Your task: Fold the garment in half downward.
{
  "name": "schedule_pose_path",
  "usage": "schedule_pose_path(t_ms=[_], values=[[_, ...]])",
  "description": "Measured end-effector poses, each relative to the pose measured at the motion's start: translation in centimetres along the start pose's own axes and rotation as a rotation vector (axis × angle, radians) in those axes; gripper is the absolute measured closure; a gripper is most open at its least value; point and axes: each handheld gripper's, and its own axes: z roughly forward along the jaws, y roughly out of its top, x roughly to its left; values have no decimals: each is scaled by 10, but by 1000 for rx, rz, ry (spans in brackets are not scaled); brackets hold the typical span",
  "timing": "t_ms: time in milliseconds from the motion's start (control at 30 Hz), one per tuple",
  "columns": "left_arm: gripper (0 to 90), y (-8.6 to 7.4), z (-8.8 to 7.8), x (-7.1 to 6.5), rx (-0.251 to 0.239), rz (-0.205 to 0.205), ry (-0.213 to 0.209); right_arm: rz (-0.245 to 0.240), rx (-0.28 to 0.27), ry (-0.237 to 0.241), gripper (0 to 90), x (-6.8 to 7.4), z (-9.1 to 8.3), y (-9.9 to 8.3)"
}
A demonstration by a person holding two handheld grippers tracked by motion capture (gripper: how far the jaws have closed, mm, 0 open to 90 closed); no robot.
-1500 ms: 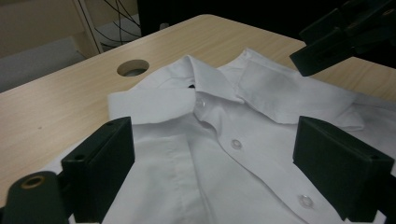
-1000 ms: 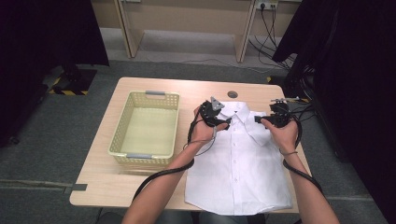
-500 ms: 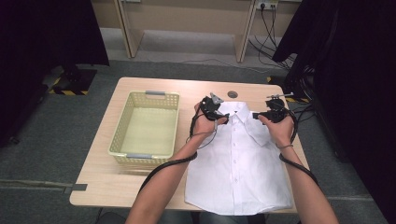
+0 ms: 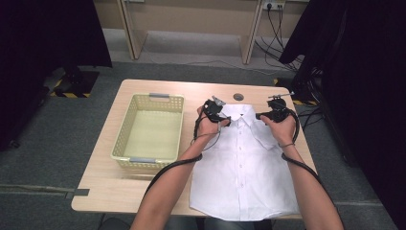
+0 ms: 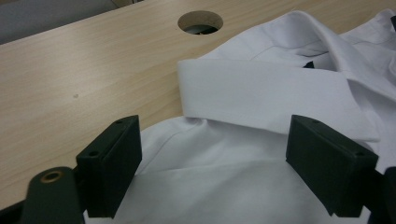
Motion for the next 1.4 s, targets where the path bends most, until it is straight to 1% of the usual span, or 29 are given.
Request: schedule_pose_path(t_ms=[167, 333, 433, 533, 567, 667, 733, 833, 867, 900, 933, 967, 1000, 1100, 1167, 1267, 1333, 1400], values=[[201, 2, 3, 2, 23, -1, 0, -10, 13, -7, 343, -1, 10, -2], [244, 2, 7, 1, 54, -5, 2, -29, 28, -17, 391, -2, 17, -4], [268, 2, 9, 0, 70, 6, 1, -38, 36, -21, 435, -2, 21, -6], [312, 0, 11, 1, 81, 5, 1, -54, 43, -20, 498, -1, 25, -8], [312, 0, 12, 1, 82, 5, 2, -54, 43, -20, 498, -1, 25, -8], [347, -1, 13, 3, 86, 7, 5, -82, 37, -23, 541, 1, 27, -9], [353, -1, 14, 3, 86, 9, 6, -83, 37, -22, 554, 1, 27, -9], [386, -1, 15, 3, 88, 5, 9, -99, 29, -16, 633, 4, 27, -9], [407, 0, 15, 2, 85, 7, 10, -106, 26, -12, 680, 4, 27, -9], [436, 0, 15, 1, 81, 8, 9, -101, 25, 4, 710, 5, 27, -10], [467, 0, 15, 0, 79, 10, 5, -101, 22, 4, 730, 5, 28, -10], [514, 0, 15, -1, 79, 16, -8, -104, 19, 8, 754, 6, 28, -10], [568, 0, 15, -3, 77, 17, -13, -103, 14, 10, 778, 7, 28, -11], [649, 1, 15, -5, 75, 22, -20, -110, 13, 12, 844, 10, 28, -12], [675, 1, 16, -6, 78, 16, -20, -108, 15, 7, 871, 11, 28, -11], [718, 2, 16, -6, 81, 3, -24, -85, 20, 10, 885, 11, 28, -11], [756, 3, 17, -7, 82, 7, -21, -82, 23, 7, 888, 12, 28, -10], [789, 3, 17, -9, 80, 15, -19, -89, 28, -9, 890, 14, 28, -10]])
